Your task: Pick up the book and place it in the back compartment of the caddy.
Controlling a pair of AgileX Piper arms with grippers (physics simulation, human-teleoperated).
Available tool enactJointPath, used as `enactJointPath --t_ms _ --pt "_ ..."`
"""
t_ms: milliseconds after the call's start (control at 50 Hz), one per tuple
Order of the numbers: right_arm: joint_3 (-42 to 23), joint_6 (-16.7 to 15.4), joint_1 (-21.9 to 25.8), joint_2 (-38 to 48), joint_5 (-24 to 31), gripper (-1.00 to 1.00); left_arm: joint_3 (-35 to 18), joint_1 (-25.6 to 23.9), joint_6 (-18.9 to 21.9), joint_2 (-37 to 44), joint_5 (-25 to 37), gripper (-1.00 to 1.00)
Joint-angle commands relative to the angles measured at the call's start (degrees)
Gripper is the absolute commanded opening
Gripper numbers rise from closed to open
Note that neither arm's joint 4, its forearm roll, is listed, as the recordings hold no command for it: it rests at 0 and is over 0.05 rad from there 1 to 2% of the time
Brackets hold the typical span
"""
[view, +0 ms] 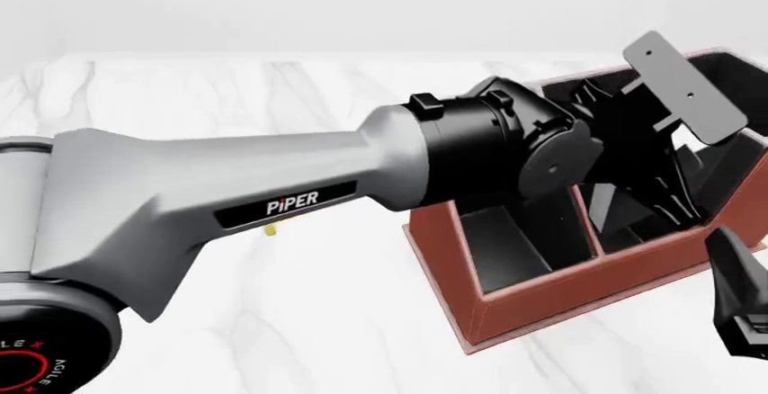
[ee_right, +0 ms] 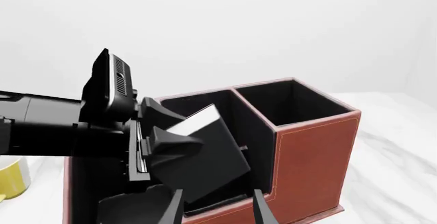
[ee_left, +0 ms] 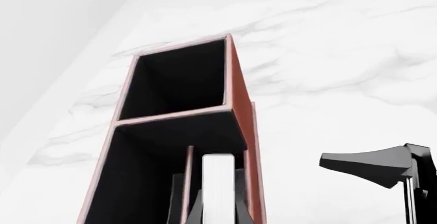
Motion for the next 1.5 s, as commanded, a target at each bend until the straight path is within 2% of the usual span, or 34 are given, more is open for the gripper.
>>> enactJointPath --t_ms 20,540,560,1040,1300,1460,1500 --pt "0.0 0.1 0.0 0.9 -0.8 1.0 0.0 0.2 0.7 1.1 -0.8 -1.0" --pt "0.1 0.4 -0.2 1.9 -1.6 1.0 -0.8 1.4 0.8 3.9 -1.6 -1.0" --pt "0.1 0.5 -0.2 2.0 -1.7 1.0 -1.0 1.5 0.8 3.9 -1.6 1.0" --pt "0.1 0.1 -0.2 1.1 -1.0 1.0 2.8 1.0 0.3 -2.2 -3.0 1.0" --pt "0.1 -0.2 -0.2 0.8 -0.7 1.0 7.5 1.2 1.9 -12.3 -2.4 1.0" --pt "0.1 -0.6 -0.5 0.7 -0.8 1.0 11.3 3.4 3.2 -16.6 -3.0 1.0" --pt "0.0 -0.7 -0.6 -0.3 0.1 1.0 13.7 4.7 3.6 -19.5 -4.0 1.0"
